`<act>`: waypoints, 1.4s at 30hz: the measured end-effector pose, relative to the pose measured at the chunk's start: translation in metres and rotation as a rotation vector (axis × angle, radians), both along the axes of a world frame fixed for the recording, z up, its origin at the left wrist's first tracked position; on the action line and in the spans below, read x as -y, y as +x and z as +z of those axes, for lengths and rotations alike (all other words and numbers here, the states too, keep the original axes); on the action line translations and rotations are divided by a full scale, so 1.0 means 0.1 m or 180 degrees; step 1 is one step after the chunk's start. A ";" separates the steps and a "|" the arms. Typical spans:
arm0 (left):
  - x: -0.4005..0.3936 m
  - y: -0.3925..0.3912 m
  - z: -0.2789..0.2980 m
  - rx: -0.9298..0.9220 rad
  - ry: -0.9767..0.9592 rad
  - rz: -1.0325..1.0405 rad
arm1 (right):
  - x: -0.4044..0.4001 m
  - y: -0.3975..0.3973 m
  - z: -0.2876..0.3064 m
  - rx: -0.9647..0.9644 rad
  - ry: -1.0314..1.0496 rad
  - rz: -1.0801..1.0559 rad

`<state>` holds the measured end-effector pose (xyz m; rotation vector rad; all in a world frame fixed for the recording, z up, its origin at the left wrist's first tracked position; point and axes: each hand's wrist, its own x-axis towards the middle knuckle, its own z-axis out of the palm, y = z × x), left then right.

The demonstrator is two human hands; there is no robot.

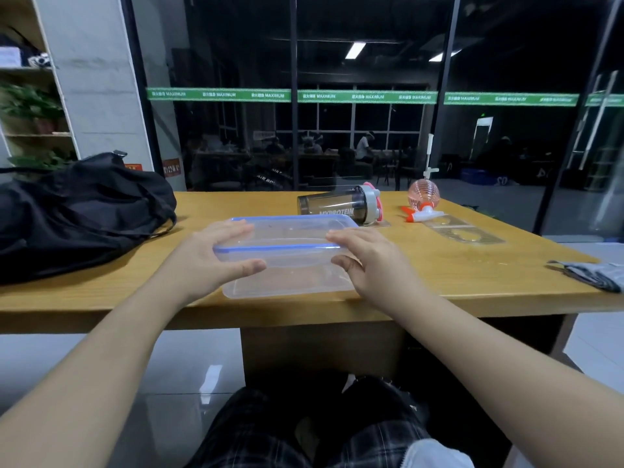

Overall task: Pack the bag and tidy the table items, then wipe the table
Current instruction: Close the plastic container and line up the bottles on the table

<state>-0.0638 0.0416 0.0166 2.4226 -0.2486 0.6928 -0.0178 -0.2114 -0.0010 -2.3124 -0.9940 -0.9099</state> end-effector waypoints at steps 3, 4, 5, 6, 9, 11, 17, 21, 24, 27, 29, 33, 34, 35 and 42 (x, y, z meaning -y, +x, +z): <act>-0.01 0.01 0.00 0.0035 0.0032 -0.0025 | 0.00 0.01 -0.03 0.0158 0.0013 -0.0078; -0.01 0.02 0.00 0.0048 0.0067 -0.0025 | 0.02 0.00 -0.01 0.0032 -0.0025 -0.0085; -0.01 0.02 -0.01 0.0052 0.0107 -0.0020 | 0.04 -0.01 0.00 -0.0124 -0.0099 -0.0088; -0.03 0.03 -0.01 0.0060 0.0139 -0.0016 | 0.08 -0.01 0.02 -0.0203 -0.0203 -0.0090; -0.05 0.04 -0.02 0.0035 0.0241 -0.0031 | 0.17 -0.02 0.10 -0.0338 -0.0589 -0.0054; -0.06 0.03 -0.02 0.0038 0.0233 -0.0088 | 0.22 -0.01 0.15 -0.0489 -0.0384 0.0038; -0.07 -0.04 -0.08 0.0108 -0.0139 -0.0418 | 0.20 0.03 0.08 -0.0848 0.0649 0.0487; -0.07 -0.04 -0.10 0.0108 -0.0312 -0.0485 | 0.17 0.07 0.00 -0.0757 0.0989 0.0600; -0.06 -0.05 -0.10 0.0119 -0.0399 -0.0487 | 0.15 0.08 -0.04 -0.0461 0.0979 0.0560; -0.11 -0.10 -0.09 0.0136 -0.0343 -0.0429 | 0.12 0.05 -0.04 -0.0166 0.0755 0.0529; -0.18 -0.16 -0.07 0.0236 -0.0062 -0.0304 | 0.09 0.00 -0.03 -0.0002 0.0577 0.0522; -0.12 -0.27 0.01 0.0567 0.0950 -0.0120 | -0.14 -0.13 -0.03 0.0224 0.0517 0.0482; -0.05 -0.27 0.02 0.0687 0.1166 -0.0107 | -0.22 -0.16 -0.04 0.0282 0.0518 0.0468; 0.02 -0.26 0.02 0.0809 0.1316 -0.0109 | -0.31 -0.18 -0.04 0.0314 0.0515 0.0464; 0.05 -0.24 -0.09 0.1354 0.1492 0.0003 | -0.68 -0.20 -0.04 0.0227 0.0431 0.0600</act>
